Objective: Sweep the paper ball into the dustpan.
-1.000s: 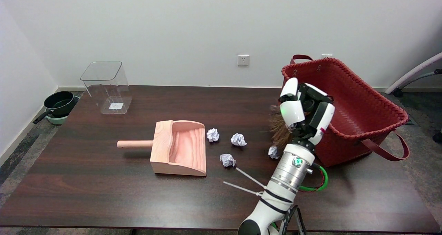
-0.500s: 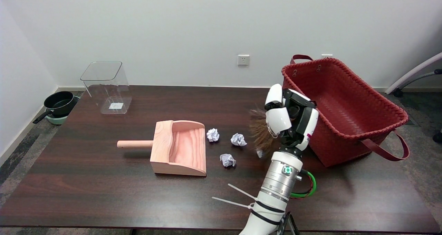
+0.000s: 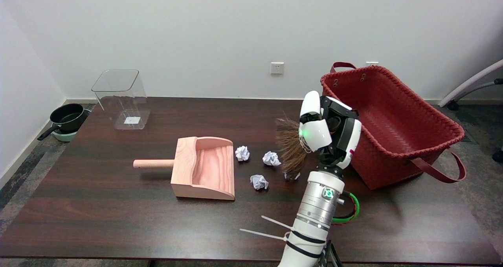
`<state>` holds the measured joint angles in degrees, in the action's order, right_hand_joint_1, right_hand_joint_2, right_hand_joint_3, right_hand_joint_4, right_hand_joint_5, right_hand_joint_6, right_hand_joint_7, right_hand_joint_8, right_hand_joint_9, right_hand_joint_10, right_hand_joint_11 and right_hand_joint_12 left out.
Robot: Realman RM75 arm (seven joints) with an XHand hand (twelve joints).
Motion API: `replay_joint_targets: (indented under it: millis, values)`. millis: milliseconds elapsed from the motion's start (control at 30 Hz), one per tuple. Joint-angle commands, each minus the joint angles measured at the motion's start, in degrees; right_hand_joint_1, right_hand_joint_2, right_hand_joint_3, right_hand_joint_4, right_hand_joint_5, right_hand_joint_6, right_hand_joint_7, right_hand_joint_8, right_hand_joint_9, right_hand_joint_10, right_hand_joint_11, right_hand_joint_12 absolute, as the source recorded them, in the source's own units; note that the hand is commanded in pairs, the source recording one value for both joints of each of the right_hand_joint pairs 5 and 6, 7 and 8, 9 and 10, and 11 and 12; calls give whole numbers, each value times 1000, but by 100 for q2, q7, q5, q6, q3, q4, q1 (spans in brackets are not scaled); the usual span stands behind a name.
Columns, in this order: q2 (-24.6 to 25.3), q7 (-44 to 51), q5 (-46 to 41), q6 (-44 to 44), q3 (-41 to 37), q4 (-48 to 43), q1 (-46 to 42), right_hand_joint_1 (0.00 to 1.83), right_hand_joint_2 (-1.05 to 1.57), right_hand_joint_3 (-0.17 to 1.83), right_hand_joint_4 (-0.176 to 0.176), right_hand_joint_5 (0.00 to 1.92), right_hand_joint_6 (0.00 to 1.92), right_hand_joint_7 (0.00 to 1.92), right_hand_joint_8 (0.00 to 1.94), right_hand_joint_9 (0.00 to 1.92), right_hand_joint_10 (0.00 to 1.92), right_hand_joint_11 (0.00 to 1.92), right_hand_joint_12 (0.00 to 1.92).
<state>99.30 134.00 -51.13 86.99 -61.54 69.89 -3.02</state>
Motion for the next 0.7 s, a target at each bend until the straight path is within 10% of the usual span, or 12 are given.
replay_joint_targets:
  millis: [33,700]
  values:
    - [-185,-19,-85,-431,237,798,-555,1015,1571,1723,0,1920,1920,1920,1920,1920,1920,1920,1920]
    - [-959,-27,-301,-1985,221,2222,-1405,1011,1571,1519,0,1920,1920,1920,1920,1920,1920,1920,1920]
